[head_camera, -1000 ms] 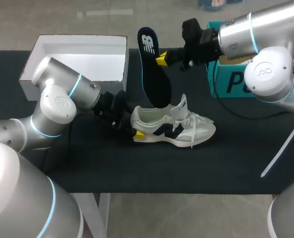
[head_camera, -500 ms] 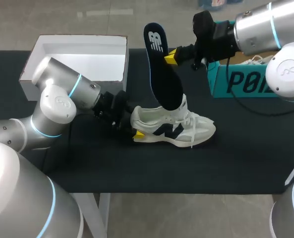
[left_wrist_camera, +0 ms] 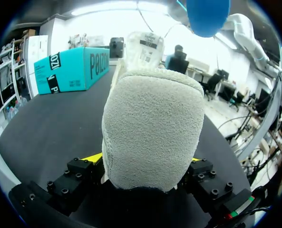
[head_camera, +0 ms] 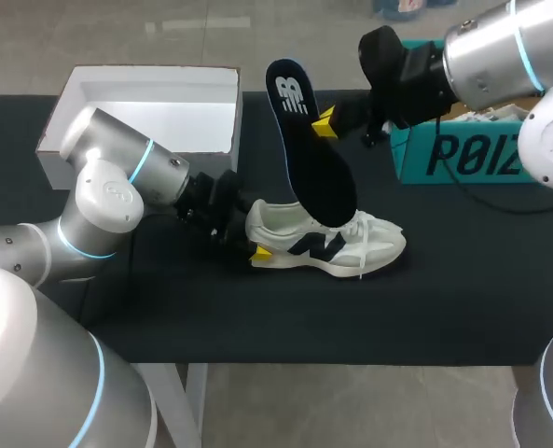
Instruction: Take the shoe out of the shoebox, open the shoe tongue, remove and reinsert the insole, then place the shoe into the shoebox
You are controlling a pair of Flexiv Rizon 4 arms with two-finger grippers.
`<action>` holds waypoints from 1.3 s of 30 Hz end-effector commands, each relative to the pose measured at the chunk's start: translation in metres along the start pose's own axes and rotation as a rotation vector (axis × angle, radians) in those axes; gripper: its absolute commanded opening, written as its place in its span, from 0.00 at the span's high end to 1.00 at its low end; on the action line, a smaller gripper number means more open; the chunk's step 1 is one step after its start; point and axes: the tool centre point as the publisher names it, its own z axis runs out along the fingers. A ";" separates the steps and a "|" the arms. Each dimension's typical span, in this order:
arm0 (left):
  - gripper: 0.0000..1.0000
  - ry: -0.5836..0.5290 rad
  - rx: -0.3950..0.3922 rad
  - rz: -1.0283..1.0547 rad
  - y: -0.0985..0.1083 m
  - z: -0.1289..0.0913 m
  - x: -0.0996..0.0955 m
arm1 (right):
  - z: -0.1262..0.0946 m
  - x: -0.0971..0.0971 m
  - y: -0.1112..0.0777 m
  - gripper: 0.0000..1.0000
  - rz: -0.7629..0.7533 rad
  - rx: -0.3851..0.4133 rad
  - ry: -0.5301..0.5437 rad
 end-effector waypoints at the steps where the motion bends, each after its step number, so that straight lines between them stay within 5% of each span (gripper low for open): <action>1: 1.00 0.000 -0.001 0.000 0.001 0.002 0.000 | -0.032 0.036 -0.007 1.00 0.041 -0.028 -0.044; 6: 1.00 0.000 -0.001 0.000 0.001 0.002 0.000 | -0.053 0.068 -0.003 1.00 0.124 -0.101 -0.050; 11: 1.00 0.000 -0.001 0.000 0.001 0.002 0.000 | -0.078 0.095 0.004 1.00 0.120 -0.013 -0.188; 21: 1.00 0.000 -0.001 0.000 0.001 0.002 0.000 | -0.115 0.138 0.009 1.00 0.259 -0.155 -0.164; 39: 1.00 0.000 -0.001 0.000 0.001 0.002 0.000 | -0.114 0.131 0.003 1.00 0.177 -0.089 -0.109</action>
